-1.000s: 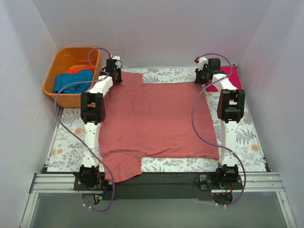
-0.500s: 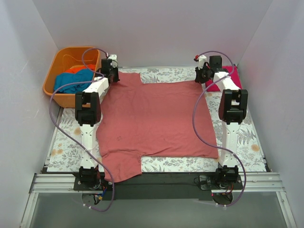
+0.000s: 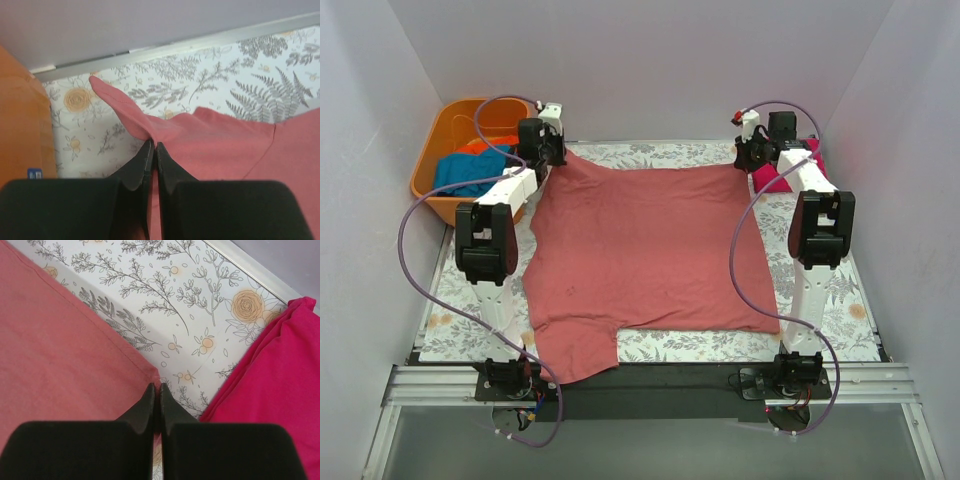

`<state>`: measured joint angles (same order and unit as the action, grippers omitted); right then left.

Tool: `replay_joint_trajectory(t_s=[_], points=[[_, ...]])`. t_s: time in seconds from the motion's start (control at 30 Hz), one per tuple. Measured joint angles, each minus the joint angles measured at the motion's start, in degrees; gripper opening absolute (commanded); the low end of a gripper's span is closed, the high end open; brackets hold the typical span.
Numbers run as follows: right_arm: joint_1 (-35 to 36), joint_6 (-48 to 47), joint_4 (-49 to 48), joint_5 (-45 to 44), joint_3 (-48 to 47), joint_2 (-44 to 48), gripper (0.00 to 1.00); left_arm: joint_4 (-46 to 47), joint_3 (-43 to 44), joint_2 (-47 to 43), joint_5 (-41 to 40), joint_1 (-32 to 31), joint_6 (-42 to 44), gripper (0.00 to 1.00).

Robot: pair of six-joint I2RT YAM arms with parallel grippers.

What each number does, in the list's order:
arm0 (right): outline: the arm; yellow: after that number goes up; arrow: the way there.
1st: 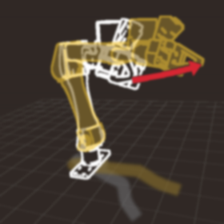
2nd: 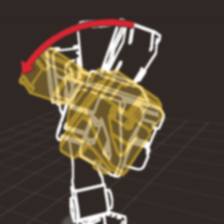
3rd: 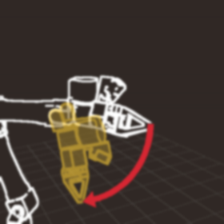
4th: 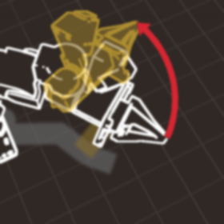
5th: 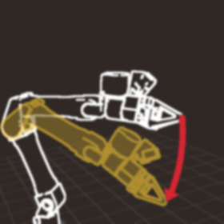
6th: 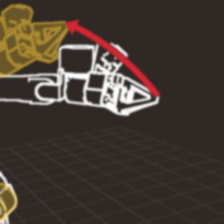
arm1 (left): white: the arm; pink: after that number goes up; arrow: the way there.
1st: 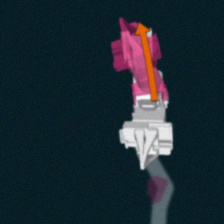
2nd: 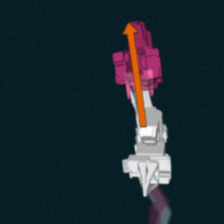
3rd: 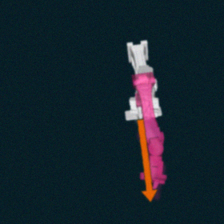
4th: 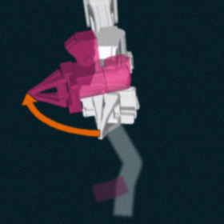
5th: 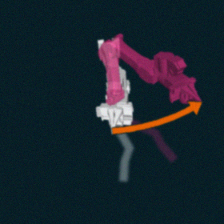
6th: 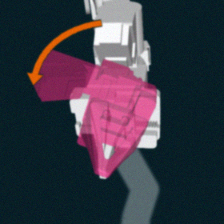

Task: Fold and stack the t-shirts
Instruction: Fold the tshirt

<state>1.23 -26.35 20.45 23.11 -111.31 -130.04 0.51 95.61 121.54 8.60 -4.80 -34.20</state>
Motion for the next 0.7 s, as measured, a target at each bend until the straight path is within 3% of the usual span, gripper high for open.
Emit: replay_joint_trajectory(t_s=[0.7], points=[[-1.3,-9.6,2.0,4.5,16.5,12.6,0.01,1.2,-27.2,-22.3,4.1,0.9,6.4,0.0]])
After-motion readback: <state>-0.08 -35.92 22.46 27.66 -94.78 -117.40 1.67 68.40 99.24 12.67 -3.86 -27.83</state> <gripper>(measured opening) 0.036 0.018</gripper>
